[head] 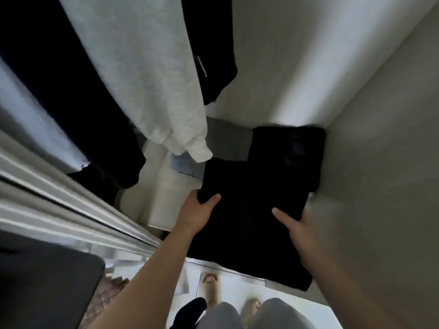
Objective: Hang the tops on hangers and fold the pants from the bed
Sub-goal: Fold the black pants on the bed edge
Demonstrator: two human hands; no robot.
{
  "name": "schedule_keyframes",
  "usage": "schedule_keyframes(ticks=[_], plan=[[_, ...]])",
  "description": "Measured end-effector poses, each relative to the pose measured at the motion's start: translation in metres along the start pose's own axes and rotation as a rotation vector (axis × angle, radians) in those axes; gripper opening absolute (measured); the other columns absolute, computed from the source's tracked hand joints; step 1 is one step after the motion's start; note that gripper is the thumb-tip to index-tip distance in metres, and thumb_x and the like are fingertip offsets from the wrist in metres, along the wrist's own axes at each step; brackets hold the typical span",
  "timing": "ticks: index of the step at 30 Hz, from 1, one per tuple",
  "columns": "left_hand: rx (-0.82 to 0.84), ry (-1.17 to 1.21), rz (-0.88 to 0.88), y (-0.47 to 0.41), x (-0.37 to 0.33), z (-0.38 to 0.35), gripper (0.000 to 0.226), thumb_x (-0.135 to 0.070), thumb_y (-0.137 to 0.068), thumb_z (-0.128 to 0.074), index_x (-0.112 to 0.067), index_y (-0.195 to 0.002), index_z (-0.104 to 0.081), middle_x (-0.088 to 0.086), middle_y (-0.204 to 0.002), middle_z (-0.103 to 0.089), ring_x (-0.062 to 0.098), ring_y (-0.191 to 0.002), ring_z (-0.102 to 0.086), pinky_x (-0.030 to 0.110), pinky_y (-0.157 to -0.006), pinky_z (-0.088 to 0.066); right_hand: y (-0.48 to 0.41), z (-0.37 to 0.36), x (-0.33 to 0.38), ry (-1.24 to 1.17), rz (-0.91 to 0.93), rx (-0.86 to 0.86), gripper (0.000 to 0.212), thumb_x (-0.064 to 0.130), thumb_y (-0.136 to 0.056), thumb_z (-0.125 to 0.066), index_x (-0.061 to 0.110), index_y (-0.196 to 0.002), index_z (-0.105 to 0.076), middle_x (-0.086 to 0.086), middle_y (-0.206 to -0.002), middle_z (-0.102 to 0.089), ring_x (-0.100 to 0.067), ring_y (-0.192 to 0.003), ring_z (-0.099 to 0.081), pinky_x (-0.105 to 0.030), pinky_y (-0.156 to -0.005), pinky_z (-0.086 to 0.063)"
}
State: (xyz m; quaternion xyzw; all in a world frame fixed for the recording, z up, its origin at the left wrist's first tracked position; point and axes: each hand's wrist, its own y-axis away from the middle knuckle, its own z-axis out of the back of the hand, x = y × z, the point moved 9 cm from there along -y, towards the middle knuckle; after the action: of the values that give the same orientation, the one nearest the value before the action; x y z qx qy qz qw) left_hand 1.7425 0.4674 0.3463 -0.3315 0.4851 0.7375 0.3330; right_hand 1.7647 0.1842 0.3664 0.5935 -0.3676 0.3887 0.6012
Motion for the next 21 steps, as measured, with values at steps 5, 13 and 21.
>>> schedule_keyframes(ticks=[5,13,21], plan=[[0.038,0.001,-0.045,-0.060,-0.009,-0.013,0.057,-0.053,-0.086,-0.071,-0.022,-0.133,-0.060,-0.004,-0.123,-0.068,0.015,-0.110,-0.066,0.039,-0.102,-0.051,-0.054,-0.001,-0.004,-0.017,-0.056,-0.025,0.058,0.037,-0.068,-0.089,0.026,-0.120,-0.066,0.000,-0.110,-0.076,-0.023,-0.098,-0.074,-0.040,-0.087,-0.057],[-0.098,-0.086,-0.104,-0.161,-0.038,0.000,0.061,-0.052,-0.091,-0.065,-0.019,-0.141,-0.054,-0.001,-0.129,-0.064,0.021,-0.124,-0.058,0.038,-0.110,-0.043,-0.168,-0.031,0.010,-0.087,-0.020,-0.043,0.038,0.022,-0.081,-0.082,0.029,-0.116,-0.069,0.000,-0.105,-0.077,-0.021,-0.093,-0.075,-0.038,-0.083,-0.058],[-0.375,-0.209,-0.225,-0.247,-0.067,0.037,0.049,-0.053,-0.090,-0.065,-0.016,-0.122,-0.065,0.002,-0.113,-0.070,0.024,-0.108,-0.065,0.042,-0.095,-0.052,-0.270,-0.088,0.007,-0.184,-0.037,0.065,0.036,0.020,-0.086,-0.078,0.027,-0.119,-0.064,-0.001,-0.102,-0.077,-0.022,-0.089,-0.076,-0.037,-0.074,-0.062]])
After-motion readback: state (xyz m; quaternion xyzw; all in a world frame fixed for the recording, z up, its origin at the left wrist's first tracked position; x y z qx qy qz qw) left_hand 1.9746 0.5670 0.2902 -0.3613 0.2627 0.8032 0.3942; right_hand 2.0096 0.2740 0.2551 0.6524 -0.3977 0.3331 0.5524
